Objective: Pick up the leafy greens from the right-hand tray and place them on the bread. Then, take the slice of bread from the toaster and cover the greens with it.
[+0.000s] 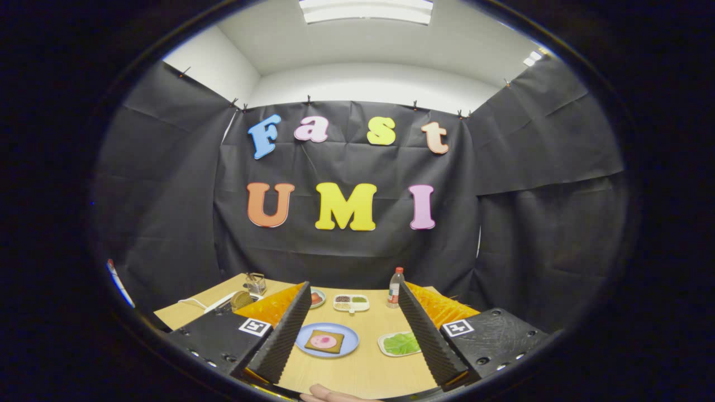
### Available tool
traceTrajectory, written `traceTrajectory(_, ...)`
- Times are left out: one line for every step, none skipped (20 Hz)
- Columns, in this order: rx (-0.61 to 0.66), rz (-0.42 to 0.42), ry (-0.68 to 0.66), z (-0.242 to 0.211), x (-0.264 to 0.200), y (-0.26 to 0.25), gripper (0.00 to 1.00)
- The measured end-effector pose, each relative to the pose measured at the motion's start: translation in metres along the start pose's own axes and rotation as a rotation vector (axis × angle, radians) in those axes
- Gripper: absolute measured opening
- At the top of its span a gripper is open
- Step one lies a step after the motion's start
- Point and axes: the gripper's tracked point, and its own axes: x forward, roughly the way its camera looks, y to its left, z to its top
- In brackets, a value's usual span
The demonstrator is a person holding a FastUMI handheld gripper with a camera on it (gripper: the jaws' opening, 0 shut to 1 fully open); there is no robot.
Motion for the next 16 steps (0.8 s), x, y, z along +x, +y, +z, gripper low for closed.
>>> traceTrajectory(-0.001, 0.001, 0.008, -0.005, 0.003, 0.001, 0.95)
traceTrajectory(-0.002, 0.001, 0.015, -0.009, 0.006, 0.001, 0.95)
traceTrajectory(-0.003, 0.0, 0.022, -0.013, 0.01, 0.0, 0.95)
traceTrajectory(-0.003, -0.002, 0.028, -0.015, 0.014, -0.002, 0.95)
traceTrajectory(-0.003, -0.002, 0.033, -0.019, 0.018, -0.002, 0.95)
traceTrajectory(-0.004, -0.001, 0.04, -0.023, 0.023, -0.003, 0.95)
traceTrajectory(0.001, 0.004, 0.049, -0.028, 0.03, -0.005, 0.95)
traceTrajectory(0.011, 0.014, 0.064, -0.035, 0.037, -0.004, 0.95)
traceTrajectory(0.02, 0.019, 0.079, -0.042, 0.045, -0.007, 0.95)
traceTrajectory(0.025, 0.02, 0.093, -0.049, 0.054, -0.011, 0.95)
traceTrajectory(0.028, 0.02, 0.108, -0.056, 0.066, -0.016, 0.95)
traceTrajectory(0.029, 0.015, 0.125, -0.065, 0.079, -0.023, 0.95)
traceTrajectory(0.028, 0.002, 0.142, -0.074, 0.093, -0.032, 0.95)
traceTrajectory(0.019, -0.017, 0.157, -0.083, 0.11, -0.043, 0.95)
traceTrajectory(0.009, -0.037, 0.173, -0.094, 0.126, -0.055, 0.95)
traceTrajectory(0.001, -0.056, 0.194, -0.106, 0.142, -0.068, 0.95)
